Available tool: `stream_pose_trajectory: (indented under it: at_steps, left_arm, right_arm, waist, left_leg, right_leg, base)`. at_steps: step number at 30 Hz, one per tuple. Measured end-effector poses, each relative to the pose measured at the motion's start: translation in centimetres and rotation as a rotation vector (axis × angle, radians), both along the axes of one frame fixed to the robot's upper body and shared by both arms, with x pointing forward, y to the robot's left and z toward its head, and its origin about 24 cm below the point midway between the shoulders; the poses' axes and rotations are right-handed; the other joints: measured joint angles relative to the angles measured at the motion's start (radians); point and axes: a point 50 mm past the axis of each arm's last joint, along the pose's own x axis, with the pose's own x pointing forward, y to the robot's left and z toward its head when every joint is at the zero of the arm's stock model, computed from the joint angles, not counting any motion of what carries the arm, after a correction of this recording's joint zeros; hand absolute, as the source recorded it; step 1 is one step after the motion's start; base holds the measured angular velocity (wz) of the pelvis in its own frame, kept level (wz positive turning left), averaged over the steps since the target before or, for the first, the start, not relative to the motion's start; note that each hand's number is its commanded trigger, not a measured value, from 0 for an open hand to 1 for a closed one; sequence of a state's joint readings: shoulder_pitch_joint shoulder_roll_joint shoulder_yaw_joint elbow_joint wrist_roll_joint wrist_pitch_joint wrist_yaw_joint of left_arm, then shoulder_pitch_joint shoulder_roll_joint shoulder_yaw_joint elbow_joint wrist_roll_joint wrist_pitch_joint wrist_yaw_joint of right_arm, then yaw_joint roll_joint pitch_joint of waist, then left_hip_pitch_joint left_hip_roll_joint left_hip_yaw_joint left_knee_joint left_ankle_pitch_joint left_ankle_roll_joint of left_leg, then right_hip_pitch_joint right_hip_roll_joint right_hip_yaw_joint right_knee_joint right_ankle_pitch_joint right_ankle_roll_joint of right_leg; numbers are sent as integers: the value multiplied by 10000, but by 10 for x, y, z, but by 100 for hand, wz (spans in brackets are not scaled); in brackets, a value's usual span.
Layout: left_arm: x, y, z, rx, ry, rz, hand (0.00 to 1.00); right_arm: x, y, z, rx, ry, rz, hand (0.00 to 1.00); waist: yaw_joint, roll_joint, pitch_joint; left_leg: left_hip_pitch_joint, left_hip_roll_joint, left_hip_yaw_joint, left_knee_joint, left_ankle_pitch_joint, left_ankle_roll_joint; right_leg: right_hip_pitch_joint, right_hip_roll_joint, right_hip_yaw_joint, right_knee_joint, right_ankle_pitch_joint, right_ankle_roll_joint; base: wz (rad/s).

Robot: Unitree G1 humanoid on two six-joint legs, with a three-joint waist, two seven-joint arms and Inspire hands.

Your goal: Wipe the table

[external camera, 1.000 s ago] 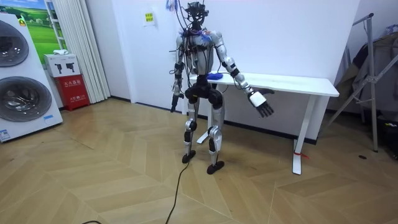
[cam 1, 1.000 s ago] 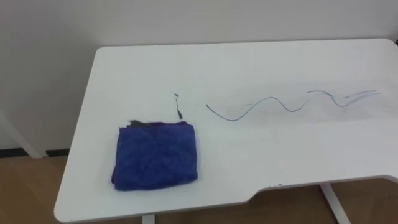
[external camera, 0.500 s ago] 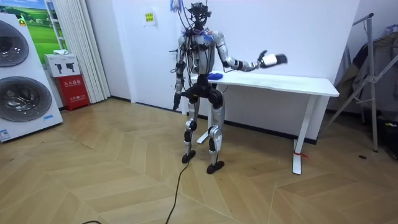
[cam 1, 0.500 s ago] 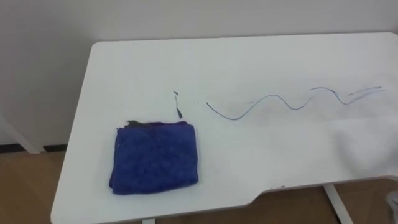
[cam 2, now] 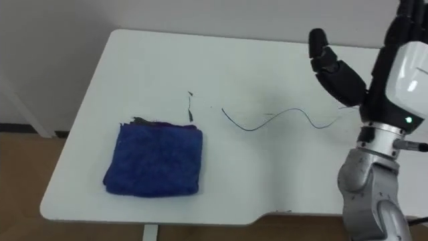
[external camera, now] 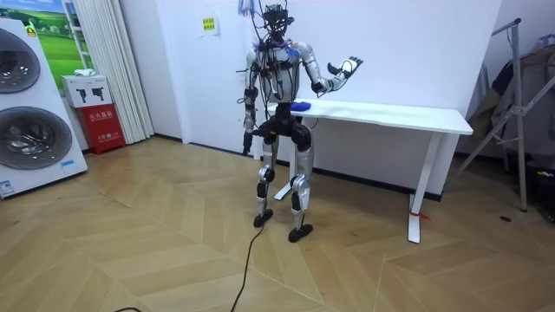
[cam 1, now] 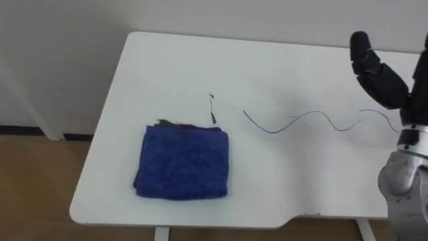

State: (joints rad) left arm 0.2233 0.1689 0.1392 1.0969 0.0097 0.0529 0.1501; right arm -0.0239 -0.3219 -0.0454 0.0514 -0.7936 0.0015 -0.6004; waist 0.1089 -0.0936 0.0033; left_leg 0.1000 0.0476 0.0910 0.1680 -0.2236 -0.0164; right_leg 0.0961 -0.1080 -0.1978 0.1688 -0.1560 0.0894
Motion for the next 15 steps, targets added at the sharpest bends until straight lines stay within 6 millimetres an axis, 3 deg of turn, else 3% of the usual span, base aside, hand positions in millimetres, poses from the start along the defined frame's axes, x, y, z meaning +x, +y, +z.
stream_pose_trajectory:
  at_steps: [7, 15]
  left_arm:
    - [2, -3, -1, -52, -36, -329, 0]
    - [7, -8, -2, -117, 27, -873, 0]
  right_arm:
    - [2, 39, 10, -990, -56, 1793, 0]
    - [-3, 87, -13, -2140, 1266, 3904, 0]
  waist:
    - [274, 85, 57]
    - [406, 91, 65]
  left_leg:
    - [46, 4, -119, 0, 2, -1]
    - [-43, 6, -145, -7, 1, -1]
  right_leg:
    - [60, 13, -35, -22, 0, 0]
    - [25, 8, -136, -25, 0, 0]
  base:
    - [4]
    - [1]
